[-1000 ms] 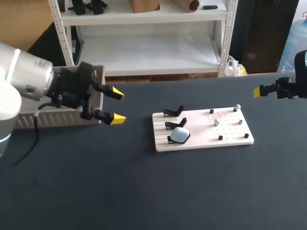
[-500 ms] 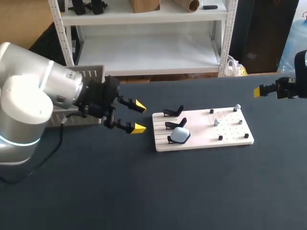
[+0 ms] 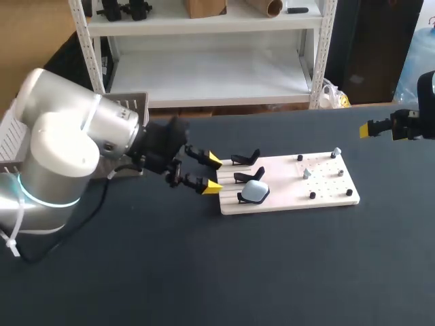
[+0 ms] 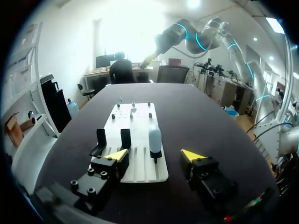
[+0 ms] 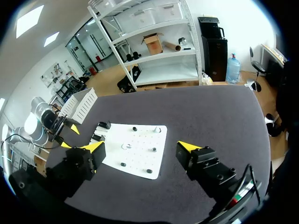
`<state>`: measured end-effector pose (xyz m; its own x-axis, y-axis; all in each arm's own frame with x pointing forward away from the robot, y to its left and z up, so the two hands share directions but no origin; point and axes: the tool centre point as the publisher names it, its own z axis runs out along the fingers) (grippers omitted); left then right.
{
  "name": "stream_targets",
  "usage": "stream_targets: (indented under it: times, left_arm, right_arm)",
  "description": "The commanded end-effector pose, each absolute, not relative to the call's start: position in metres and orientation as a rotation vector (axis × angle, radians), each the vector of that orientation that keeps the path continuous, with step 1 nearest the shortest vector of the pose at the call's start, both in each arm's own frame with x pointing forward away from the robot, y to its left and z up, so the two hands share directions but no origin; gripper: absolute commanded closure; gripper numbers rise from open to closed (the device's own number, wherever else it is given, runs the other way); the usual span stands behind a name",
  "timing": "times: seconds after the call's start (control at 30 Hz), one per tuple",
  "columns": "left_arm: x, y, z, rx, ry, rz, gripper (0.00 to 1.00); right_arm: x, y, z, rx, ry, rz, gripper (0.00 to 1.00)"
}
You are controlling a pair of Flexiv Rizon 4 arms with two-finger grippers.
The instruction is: Pick up each earbud case from the left stands, insert the matching earbuds, close the lid, and place the case in the box.
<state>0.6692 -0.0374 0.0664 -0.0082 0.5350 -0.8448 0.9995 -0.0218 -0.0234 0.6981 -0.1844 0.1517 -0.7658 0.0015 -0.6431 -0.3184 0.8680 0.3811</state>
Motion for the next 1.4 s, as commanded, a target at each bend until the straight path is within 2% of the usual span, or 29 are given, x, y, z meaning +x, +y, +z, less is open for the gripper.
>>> stream_targets:
  times: [0.03, 0.07, 0.17, 0.23, 0.53, 1.0, 1.4]
  left_arm:
    - [0.675, -0.044, 0.06, 1.629, 1.603, -0.941, 0.4]
    - [0.674, -0.046, 0.058, 1.629, 1.602, -0.946, 0.4]
    - [0.672, -0.048, 0.055, 1.625, 1.6, -0.964, 0.32]
    - [0.67, -0.049, 0.052, 1.619, 1.599, -0.976, 0.35]
    - [0.66, -0.056, 0.043, 1.61, 1.571, -0.979, 0.33]
    - [0.656, -0.069, 0.032, 1.584, 1.563, -0.984, 0.45]
    - [0.66, -0.079, 0.028, 1.568, 1.57, -0.984, 0.47]
  right_arm:
    - [0.699, -0.185, 0.151, -0.232, 2.373, 0.638, 0.0]
    - [0.699, -0.185, 0.151, -0.232, 2.373, 0.638, 0.0]
    - [0.699, -0.185, 0.151, -0.232, 2.373, 0.638, 0.0]
    - [0.699, -0.185, 0.151, -0.232, 2.373, 0.638, 0.0]
    - [0.699, -0.185, 0.151, -0.232, 2.373, 0.638, 0.0]
    - [0.699, -0.185, 0.151, -0.232, 2.373, 0.638, 0.0]
    - [0.699, -0.185, 0.151, -0.232, 2.373, 0.638, 0.0]
